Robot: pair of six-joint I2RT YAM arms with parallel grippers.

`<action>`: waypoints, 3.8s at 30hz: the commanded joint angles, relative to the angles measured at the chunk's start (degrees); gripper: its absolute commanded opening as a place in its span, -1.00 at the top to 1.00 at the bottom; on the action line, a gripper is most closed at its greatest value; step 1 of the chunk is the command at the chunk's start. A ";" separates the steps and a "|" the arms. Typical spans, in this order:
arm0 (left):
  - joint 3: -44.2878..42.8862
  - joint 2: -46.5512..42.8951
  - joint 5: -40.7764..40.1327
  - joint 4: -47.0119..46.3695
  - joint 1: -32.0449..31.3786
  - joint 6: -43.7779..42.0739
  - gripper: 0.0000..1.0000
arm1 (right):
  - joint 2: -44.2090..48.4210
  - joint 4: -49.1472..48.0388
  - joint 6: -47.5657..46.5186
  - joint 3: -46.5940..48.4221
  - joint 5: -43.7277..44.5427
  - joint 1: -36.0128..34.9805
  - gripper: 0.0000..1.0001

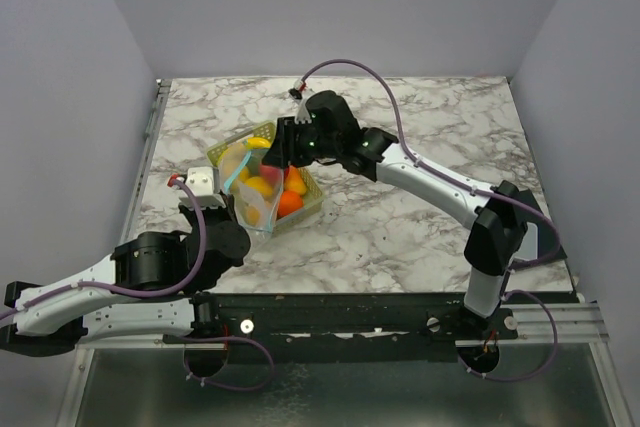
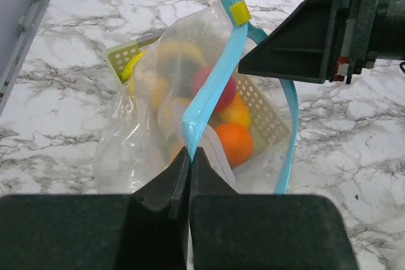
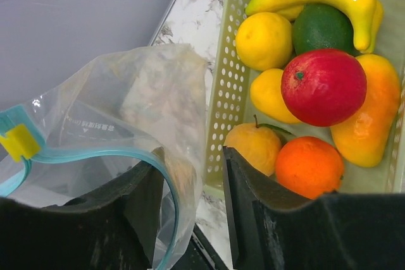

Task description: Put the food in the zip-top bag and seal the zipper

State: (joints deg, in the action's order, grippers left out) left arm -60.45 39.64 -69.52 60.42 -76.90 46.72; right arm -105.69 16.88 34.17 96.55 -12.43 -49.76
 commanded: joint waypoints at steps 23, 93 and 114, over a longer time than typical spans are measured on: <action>-0.74 0.79 -6.13 2.93 -0.24 2.34 1.00 | 14.91 9.27 -2.77 -2.73 9.00 0.36 -0.31; -7.28 0.98 -5.05 3.49 -0.21 -0.97 1.00 | -20.30 18.35 -13.66 10.76 21.03 6.25 0.99; -3.95 6.80 -1.44 -4.13 -0.25 -2.73 1.00 | 4.94 11.42 -17.75 -23.85 23.92 12.66 0.99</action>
State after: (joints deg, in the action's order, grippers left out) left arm -65.23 45.06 -72.77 59.94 -76.90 45.28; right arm -105.49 29.19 19.09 77.21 8.86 -38.74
